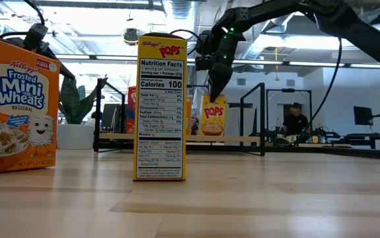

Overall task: Stack cereal on shelf
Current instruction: Put the top right yellow cereal box on the shelf, then put the right orange cereal box on the shelf aligned with the other orange cereal box

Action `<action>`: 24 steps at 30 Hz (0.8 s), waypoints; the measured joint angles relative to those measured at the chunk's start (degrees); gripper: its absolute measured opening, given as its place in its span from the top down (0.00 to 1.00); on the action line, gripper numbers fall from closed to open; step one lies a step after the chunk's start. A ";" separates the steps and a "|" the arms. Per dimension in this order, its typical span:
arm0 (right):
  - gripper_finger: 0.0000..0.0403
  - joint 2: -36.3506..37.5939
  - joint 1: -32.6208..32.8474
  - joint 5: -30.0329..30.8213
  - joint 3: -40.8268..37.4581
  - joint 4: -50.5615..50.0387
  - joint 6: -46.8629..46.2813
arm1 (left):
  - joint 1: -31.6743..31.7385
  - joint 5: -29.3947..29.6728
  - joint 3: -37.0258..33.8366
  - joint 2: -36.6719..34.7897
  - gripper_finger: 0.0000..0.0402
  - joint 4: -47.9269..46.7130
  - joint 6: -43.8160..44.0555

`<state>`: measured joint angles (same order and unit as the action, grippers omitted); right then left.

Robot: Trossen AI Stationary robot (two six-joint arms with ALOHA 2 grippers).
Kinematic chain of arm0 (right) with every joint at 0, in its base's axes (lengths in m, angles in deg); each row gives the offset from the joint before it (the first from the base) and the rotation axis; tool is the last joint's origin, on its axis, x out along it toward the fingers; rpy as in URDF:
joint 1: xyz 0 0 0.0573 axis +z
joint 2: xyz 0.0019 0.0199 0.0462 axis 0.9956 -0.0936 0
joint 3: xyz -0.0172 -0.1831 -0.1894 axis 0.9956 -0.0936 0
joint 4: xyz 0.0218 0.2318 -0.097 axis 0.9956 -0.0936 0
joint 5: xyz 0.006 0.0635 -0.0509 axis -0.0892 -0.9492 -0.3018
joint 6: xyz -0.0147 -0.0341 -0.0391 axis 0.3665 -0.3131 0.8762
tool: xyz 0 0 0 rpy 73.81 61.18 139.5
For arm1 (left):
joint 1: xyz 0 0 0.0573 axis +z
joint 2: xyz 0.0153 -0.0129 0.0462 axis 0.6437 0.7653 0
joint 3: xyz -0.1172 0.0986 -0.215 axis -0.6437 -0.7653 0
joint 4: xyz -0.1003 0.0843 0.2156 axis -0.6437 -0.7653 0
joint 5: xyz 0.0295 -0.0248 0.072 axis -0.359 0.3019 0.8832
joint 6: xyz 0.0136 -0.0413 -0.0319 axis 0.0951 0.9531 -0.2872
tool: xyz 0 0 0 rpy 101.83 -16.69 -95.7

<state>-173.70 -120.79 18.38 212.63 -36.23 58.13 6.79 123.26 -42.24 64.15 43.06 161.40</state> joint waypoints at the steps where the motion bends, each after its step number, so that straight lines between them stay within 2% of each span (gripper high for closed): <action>1: 0.53 0.00 0.00 0.00 0.00 0.19 0.00 | 0.02 0.10 0.00 0.00 0.29 0.00 0.00; 7: 0.44 0.00 0.00 0.04 0.00 0.90 -1.02 | 0.00 0.16 0.00 0.00 0.29 0.00 0.00; 18: 0.16 0.18 0.00 2.56 0.37 1.04 -1.22 | 0.01 0.16 0.00 0.00 0.29 0.00 0.00; 24: 0.10 1.96 0.52 5.40 4.15 2.23 -1.67 | 0.00 0.13 0.00 -0.02 0.29 -0.02 -0.02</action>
<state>-171.74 -120.27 23.77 216.78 -34.00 56.46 6.79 123.40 -42.24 64.13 43.04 161.38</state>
